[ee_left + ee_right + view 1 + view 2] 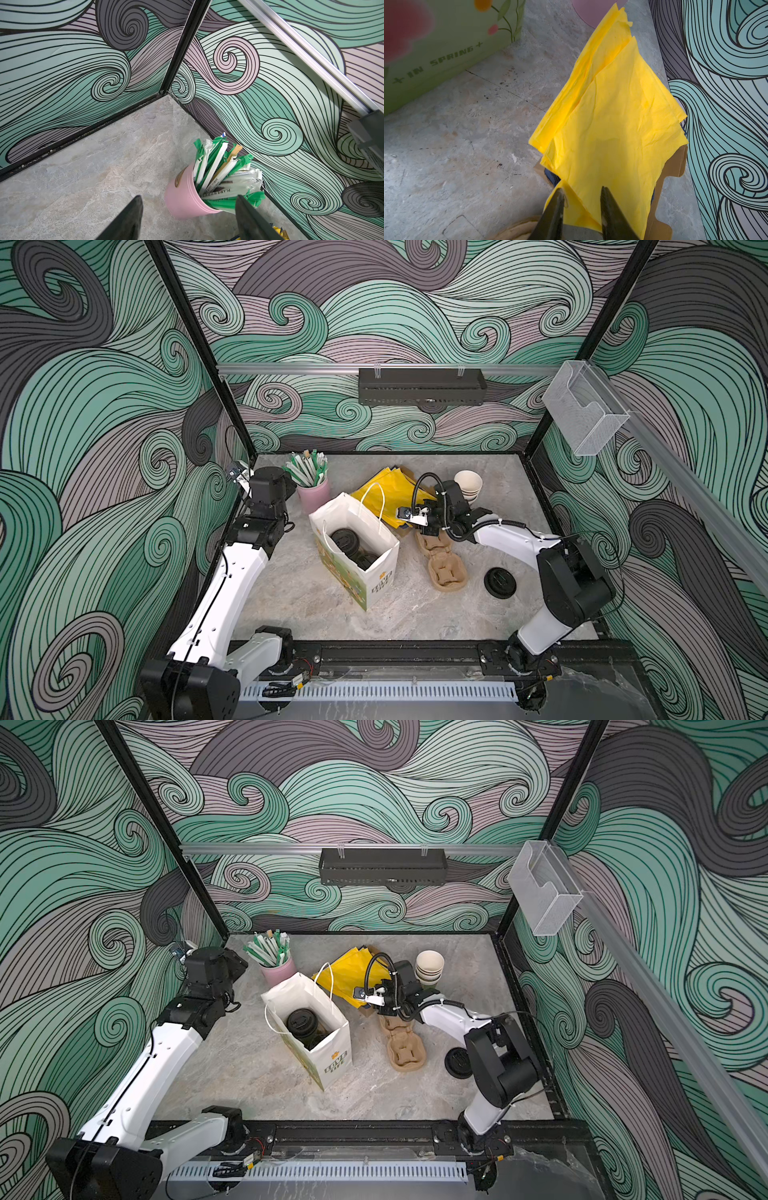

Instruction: Pack the takeout coffee

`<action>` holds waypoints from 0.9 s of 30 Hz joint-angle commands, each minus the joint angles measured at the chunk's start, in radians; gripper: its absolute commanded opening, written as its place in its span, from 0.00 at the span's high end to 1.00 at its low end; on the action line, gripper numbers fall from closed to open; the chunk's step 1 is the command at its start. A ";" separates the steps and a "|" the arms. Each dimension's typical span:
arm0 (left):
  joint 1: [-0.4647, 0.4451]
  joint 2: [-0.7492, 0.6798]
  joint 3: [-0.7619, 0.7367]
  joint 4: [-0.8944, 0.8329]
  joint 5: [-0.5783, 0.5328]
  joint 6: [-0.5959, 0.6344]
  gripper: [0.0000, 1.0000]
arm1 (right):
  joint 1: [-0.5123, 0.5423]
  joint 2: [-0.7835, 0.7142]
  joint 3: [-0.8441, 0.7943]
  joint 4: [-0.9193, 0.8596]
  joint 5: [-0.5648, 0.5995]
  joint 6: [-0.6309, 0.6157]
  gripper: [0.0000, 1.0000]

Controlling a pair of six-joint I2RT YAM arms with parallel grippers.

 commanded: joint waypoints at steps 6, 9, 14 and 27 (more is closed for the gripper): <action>0.006 0.008 -0.012 0.027 -0.024 -0.034 0.28 | -0.004 0.025 0.025 -0.033 -0.029 -0.035 0.63; 0.006 0.012 -0.013 0.027 -0.024 -0.043 0.28 | -0.004 0.025 0.018 -0.039 -0.033 -0.042 0.62; 0.006 0.019 -0.012 0.028 -0.025 -0.045 0.28 | 0.002 0.040 0.031 -0.003 -0.034 -0.016 0.65; 0.006 0.029 -0.006 0.028 -0.034 -0.035 0.28 | 0.010 0.071 0.066 0.059 -0.055 0.064 0.71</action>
